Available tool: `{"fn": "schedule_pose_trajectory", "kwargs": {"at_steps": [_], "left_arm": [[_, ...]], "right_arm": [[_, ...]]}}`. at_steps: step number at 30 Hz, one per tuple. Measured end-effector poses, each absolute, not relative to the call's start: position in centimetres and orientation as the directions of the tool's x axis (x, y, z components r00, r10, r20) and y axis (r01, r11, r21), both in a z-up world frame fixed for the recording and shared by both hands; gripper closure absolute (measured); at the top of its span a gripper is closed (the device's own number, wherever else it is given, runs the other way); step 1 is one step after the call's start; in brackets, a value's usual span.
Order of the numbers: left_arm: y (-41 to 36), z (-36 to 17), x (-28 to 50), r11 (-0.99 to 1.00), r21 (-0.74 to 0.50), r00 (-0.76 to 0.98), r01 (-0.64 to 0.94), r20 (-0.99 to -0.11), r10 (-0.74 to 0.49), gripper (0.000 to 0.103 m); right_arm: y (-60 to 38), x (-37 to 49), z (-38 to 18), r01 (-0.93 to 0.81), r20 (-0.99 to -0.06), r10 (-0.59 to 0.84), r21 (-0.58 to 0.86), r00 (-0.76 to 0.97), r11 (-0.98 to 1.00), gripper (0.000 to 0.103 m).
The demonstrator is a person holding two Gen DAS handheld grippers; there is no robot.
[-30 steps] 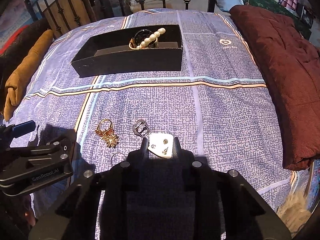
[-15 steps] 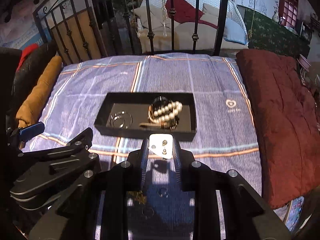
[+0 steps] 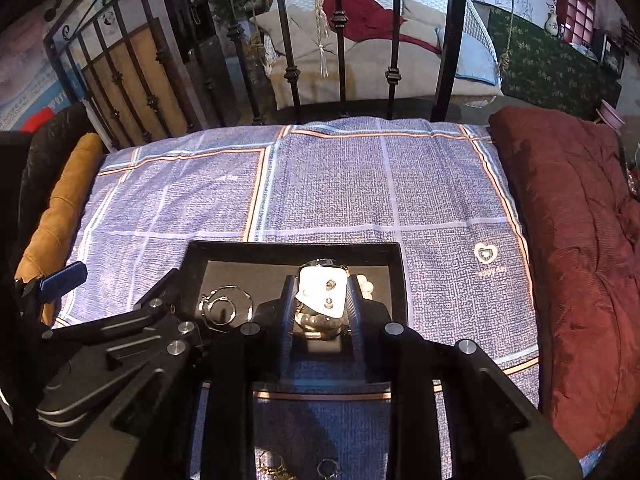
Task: Organize jewelry
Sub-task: 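Place the earring card in the black box and open the right tool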
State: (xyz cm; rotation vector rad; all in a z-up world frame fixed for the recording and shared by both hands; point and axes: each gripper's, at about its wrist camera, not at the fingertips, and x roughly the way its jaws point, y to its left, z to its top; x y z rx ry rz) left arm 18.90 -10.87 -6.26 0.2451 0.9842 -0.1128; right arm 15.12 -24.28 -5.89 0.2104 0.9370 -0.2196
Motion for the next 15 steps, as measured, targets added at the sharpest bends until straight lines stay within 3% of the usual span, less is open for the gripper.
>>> {"fn": "schedule_pose_trajectory", "kwargs": {"at_steps": [3,8,15], "left_arm": [[-10.8,-7.6,19.7,0.967,0.152,0.527,0.205,-0.849,0.022,0.007],[-9.8,-9.4,21.3,0.978,0.118,0.475,0.172,-0.88,0.022,0.007],[-9.7,-8.5,20.6,0.971,0.14,0.498,0.195,-0.867,0.025,0.007]], "right_arm": [[-24.6,15.7,-7.0,0.289,-0.825,-0.104,0.074,0.556,0.955,0.068],[-25.6,16.2,-8.4,0.326,-0.834,-0.12,0.076,0.538,0.942,0.022],[-25.2,15.3,-7.6,0.324,-0.815,-0.128,0.077,0.565,0.943,0.021]]}}
